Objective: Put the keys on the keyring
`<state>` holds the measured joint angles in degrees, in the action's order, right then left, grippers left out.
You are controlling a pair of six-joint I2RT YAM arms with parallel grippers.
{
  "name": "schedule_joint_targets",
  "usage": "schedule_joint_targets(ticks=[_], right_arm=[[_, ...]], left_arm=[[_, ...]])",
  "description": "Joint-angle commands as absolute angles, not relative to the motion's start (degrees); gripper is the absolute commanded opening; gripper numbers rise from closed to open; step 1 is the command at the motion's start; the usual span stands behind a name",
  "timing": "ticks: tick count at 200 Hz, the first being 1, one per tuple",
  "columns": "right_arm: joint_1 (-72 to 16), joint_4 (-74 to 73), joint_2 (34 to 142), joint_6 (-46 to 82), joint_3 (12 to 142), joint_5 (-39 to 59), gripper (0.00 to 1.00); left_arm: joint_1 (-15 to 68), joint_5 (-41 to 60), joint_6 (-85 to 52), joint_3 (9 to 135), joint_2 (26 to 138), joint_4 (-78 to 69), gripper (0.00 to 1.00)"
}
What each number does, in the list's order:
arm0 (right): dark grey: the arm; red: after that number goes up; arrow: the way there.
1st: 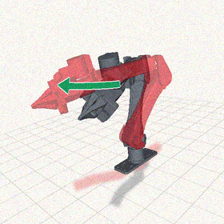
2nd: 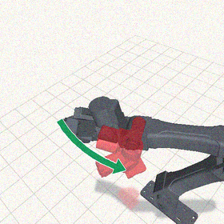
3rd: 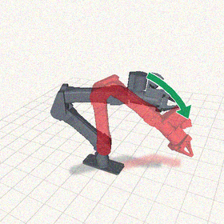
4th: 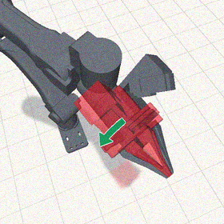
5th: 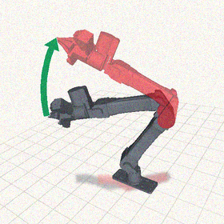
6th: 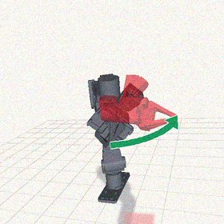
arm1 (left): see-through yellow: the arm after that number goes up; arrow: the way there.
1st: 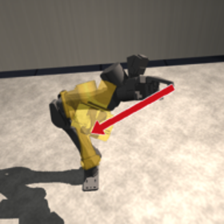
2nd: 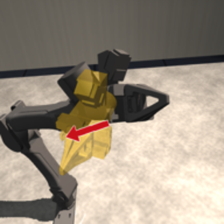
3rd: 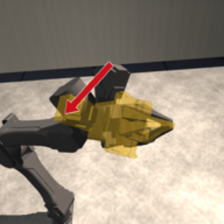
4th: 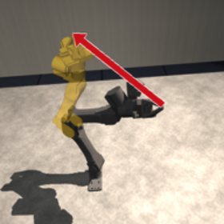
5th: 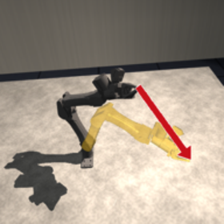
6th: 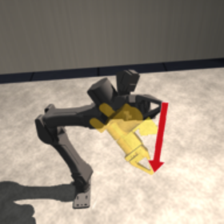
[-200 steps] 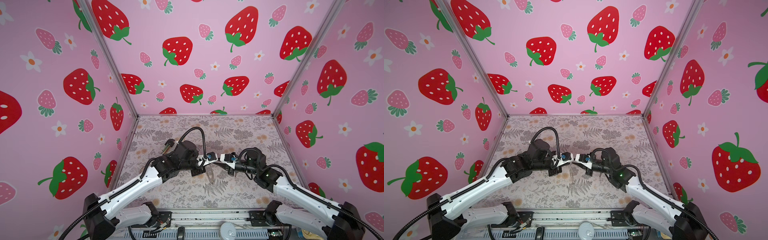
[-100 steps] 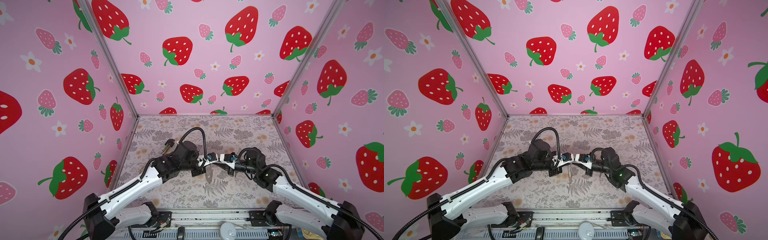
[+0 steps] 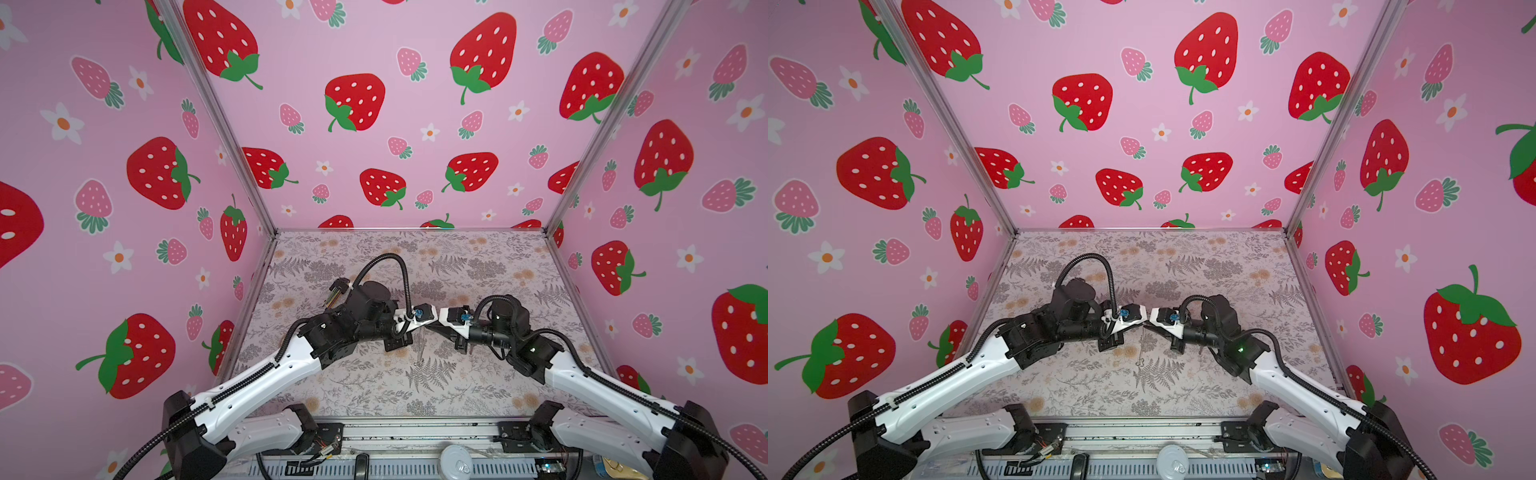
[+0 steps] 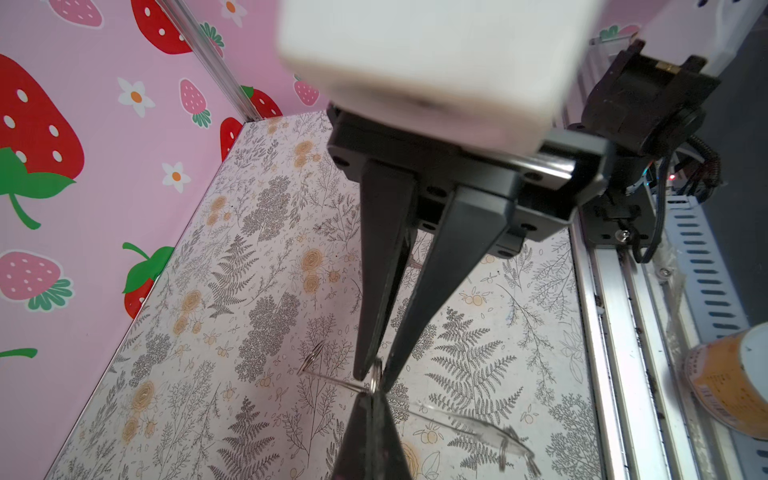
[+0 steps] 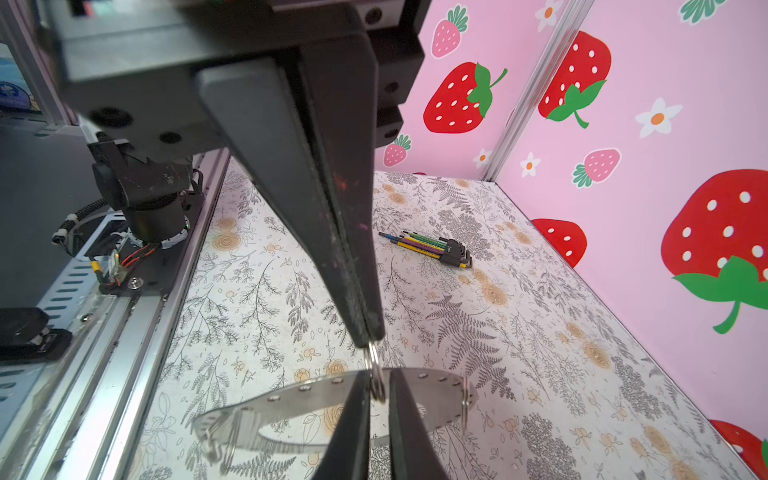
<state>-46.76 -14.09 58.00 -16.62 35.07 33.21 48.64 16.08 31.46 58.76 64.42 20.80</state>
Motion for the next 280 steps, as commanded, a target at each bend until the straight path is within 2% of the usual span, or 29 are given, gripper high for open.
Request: schedule_joint_targets(ticks=[1, 44, 71, 83, 100, 112, 147, 183, 280], right_arm=[[-47.1, -14.8, 57.8, -16.8, 34.7, 34.5, 0.12], [-47.1, -15.6, 57.1, -16.4, 34.4, 35.1, 0.14], [-47.1, -16.0, 57.6, -16.1, 33.9, 36.6, 0.02], [-47.1, -16.9, 57.8, -15.7, 33.3, 37.2, 0.00], [-47.1, -18.7, 57.7, -15.1, 32.4, 37.9, 0.00], [-47.1, -20.8, 57.3, -14.1, 31.7, 38.1, 0.00], [-47.0, -23.7, 57.8, -12.2, 31.1, 39.6, 0.00], [-46.9, -30.5, 57.9, -8.2, 29.6, 41.0, 0.00], [-47.0, -33.7, 58.1, -5.4, 30.5, 42.2, 0.00]], left_arm=[[48.9, 18.8, 32.4, 59.7, 63.7, 19.5, 0.00], [48.9, 19.3, 32.9, 59.9, 64.3, 20.3, 0.00], [49.0, 20.3, 32.9, 60.2, 64.5, 20.8, 0.00], [48.9, 20.1, 32.7, 60.0, 64.1, 20.4, 0.00], [48.3, 18.2, 31.9, 58.7, 62.8, 19.2, 0.20], [46.9, 18.4, 29.8, 57.3, 61.5, 17.5, 0.25], [39.1, 31.8, 19.4, 46.9, 55.8, 1.7, 0.25], [36.6, 38.7, 11.8, 39.8, 54.9, -11.4, 0.24], [36.6, 43.7, 10.6, 37.7, 56.8, -15.0, 0.22]])
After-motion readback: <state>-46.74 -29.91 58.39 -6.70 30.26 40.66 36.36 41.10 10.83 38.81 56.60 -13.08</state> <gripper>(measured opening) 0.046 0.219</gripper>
